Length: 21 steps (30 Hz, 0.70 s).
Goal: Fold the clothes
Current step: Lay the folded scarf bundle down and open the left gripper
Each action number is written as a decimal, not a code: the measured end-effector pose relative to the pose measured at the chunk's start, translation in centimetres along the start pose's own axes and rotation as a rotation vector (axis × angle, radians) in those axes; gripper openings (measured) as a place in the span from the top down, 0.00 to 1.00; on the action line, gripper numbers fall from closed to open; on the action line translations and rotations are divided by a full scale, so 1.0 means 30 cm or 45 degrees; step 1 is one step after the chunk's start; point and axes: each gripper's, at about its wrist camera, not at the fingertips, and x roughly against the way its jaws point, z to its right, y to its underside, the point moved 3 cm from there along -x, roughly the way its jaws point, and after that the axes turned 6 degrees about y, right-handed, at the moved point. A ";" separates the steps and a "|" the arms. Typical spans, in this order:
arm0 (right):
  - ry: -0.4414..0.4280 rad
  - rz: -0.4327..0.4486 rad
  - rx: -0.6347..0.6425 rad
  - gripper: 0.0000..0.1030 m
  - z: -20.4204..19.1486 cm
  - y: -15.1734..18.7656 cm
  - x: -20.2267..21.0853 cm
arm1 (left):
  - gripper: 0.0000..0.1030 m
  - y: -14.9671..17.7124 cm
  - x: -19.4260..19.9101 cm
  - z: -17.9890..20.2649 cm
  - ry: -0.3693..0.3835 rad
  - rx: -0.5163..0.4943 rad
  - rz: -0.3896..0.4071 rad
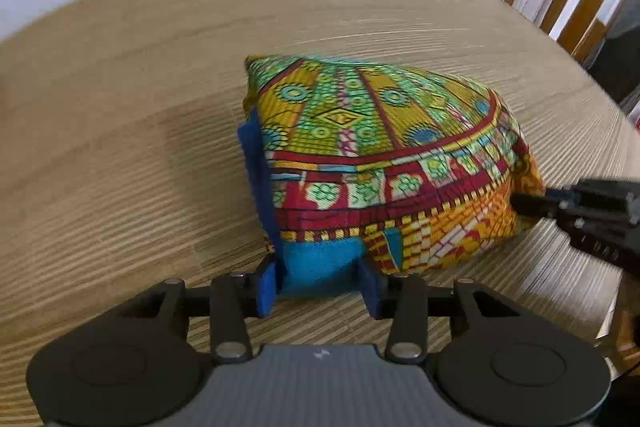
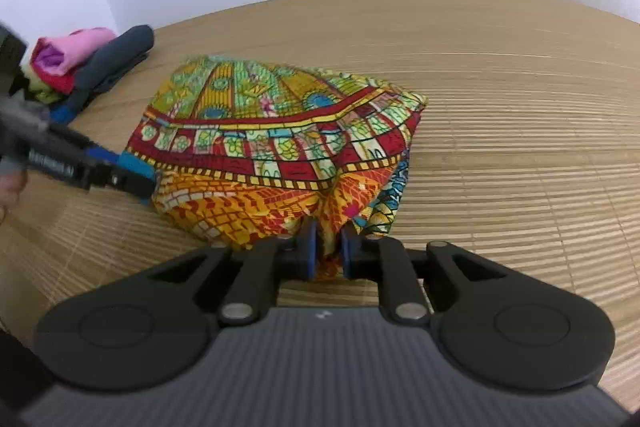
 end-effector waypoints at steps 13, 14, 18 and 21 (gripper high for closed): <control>0.276 0.067 0.130 0.70 -0.071 -0.015 0.078 | 0.54 -0.030 0.006 -0.031 0.022 0.049 0.057; 0.306 0.008 0.151 0.70 -0.075 -0.006 0.022 | 0.54 -0.024 -0.005 -0.022 0.040 0.046 0.047; 0.355 0.002 0.078 0.64 -0.025 -0.023 -0.014 | 0.50 -0.017 -0.033 0.037 -0.035 0.022 0.069; 0.330 0.007 0.030 0.62 0.002 -0.032 0.010 | 0.45 -0.011 -0.020 0.035 -0.085 0.083 0.078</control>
